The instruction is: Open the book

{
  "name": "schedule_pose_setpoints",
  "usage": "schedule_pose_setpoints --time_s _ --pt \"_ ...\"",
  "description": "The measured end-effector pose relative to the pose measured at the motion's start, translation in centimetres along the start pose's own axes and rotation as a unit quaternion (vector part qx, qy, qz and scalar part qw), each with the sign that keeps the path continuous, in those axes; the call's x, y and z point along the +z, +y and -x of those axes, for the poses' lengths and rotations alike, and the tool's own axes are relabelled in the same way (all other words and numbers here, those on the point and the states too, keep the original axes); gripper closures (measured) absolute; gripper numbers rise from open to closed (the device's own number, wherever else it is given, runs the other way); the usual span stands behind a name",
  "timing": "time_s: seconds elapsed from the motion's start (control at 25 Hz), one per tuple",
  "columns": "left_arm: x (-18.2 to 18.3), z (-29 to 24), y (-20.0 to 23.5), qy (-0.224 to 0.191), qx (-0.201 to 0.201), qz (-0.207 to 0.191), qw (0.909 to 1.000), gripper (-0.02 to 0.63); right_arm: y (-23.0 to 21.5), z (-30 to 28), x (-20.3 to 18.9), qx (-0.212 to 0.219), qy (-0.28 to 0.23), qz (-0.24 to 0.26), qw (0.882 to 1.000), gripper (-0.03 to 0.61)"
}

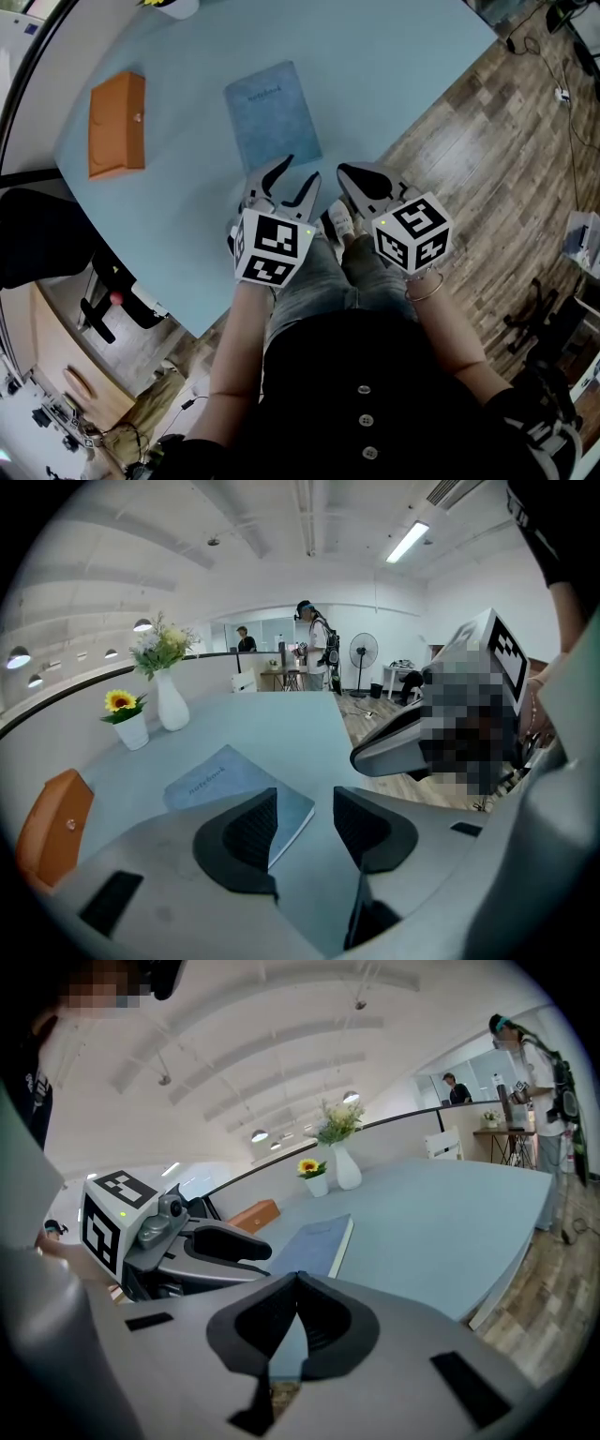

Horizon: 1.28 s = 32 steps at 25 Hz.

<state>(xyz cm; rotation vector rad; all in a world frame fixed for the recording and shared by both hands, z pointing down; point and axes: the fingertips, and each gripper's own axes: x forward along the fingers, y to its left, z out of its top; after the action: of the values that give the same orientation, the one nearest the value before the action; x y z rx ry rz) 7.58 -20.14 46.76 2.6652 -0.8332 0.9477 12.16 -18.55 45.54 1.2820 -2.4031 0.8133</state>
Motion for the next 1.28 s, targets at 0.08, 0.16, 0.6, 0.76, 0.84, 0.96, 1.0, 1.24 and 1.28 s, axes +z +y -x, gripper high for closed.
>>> schedule_pose_setpoints --time_s 0.08,0.16,0.6,0.76,0.84,0.96,1.0,1.24,1.28 --pt "-0.1 -0.4 -0.3 0.001 -0.003 0.001 1.0000 0.425 -0.2 -0.1 -0.3 -0.001 0.001 -0.002 1.000 0.577" --pt "-0.3 -0.8 -0.6 0.004 -0.005 -0.001 1.0000 0.425 -0.3 -0.1 -0.6 -0.002 0.003 -0.005 1.000 0.577" --pt "-1.0 -3.2 -0.8 0.028 -0.012 -0.035 0.9989 0.443 -1.6 -0.3 -1.7 -0.013 0.010 -0.011 1.000 0.577" --pt "-1.5 -4.0 -0.7 0.042 -0.013 -0.048 0.9979 0.445 -2.0 -0.5 -2.1 -0.016 0.012 -0.018 1.000 0.577" --pt "-1.7 -4.4 -0.6 0.047 -0.011 -0.056 0.9973 0.445 -2.1 -0.5 -2.4 -0.018 0.013 -0.023 0.999 0.577" --pt "-1.8 -5.0 -0.5 0.051 -0.012 -0.064 0.9966 0.445 -2.1 -0.6 -2.8 -0.019 0.014 -0.028 0.999 0.577" --pt "-1.8 -5.2 -0.5 0.053 -0.012 -0.066 0.9963 0.445 -2.2 -0.6 -3.0 -0.019 0.015 -0.029 0.999 0.577" --pt "-1.8 -6.3 -0.4 0.058 0.000 -0.073 0.9956 0.448 -2.4 -1.0 -3.6 -0.016 0.020 -0.035 0.999 0.577" --pt "-1.9 -6.4 -0.4 0.060 0.002 -0.077 0.9952 0.449 -2.4 -1.1 -3.7 -0.016 0.020 -0.035 0.999 0.577"
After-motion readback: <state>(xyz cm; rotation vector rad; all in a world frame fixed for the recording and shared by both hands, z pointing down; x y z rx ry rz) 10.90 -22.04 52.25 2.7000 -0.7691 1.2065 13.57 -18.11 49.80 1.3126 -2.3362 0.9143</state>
